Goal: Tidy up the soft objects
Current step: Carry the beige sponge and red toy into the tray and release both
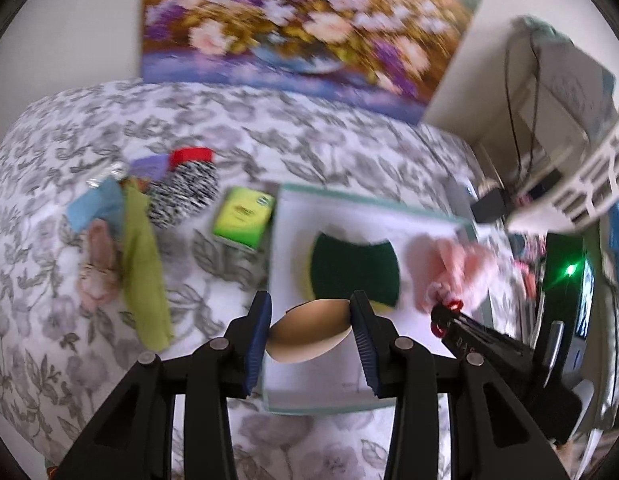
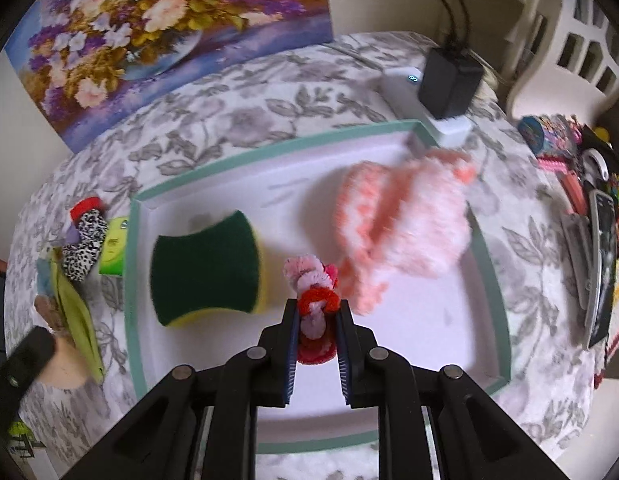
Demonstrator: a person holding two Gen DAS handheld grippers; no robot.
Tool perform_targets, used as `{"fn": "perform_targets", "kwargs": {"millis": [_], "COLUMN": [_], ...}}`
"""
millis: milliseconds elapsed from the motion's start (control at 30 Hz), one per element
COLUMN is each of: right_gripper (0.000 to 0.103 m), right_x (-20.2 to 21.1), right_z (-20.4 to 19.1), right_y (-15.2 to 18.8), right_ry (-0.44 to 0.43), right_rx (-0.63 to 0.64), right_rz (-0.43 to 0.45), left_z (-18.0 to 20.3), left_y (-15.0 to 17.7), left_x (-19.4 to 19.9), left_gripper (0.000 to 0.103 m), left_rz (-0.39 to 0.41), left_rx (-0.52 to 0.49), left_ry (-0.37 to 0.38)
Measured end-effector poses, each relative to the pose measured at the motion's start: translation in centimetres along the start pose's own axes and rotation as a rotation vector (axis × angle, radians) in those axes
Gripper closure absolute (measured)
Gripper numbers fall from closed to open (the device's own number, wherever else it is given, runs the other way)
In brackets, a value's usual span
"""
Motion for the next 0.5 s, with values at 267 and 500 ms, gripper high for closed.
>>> {"fn": "perform_targets", "kwargs": {"millis": [267, 500], "right_gripper": [0.085, 0.084], "right_x": [-0.1, -1.6], "right_z": [2.3, 3.3], "right_y": [0.4, 0.7], "right_ry": [0.051, 0.091], "right_rx": [-0.029, -0.045], "right_rz": [-0.014, -0.045], "left_z": [3.1, 4.1], "left_y": [1.2, 2.5], "left_x": [-2.5, -5.6], "left_gripper": [0.061, 0.061], "left_rz": [-0.081, -0.185], "left_rx": [-0.087, -0.12], "left_ry": [0.012, 0.003]}}
Point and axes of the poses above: each gripper's, at about its wrist camera, not at the fingertips, and x roughly against the way its jaws point, z to its right, y to its underside, the point moved 6 cm from there along -x, roughly the way its jaws point, and after that the axes turned 14 degrees about -x, right-handed, at the moved point
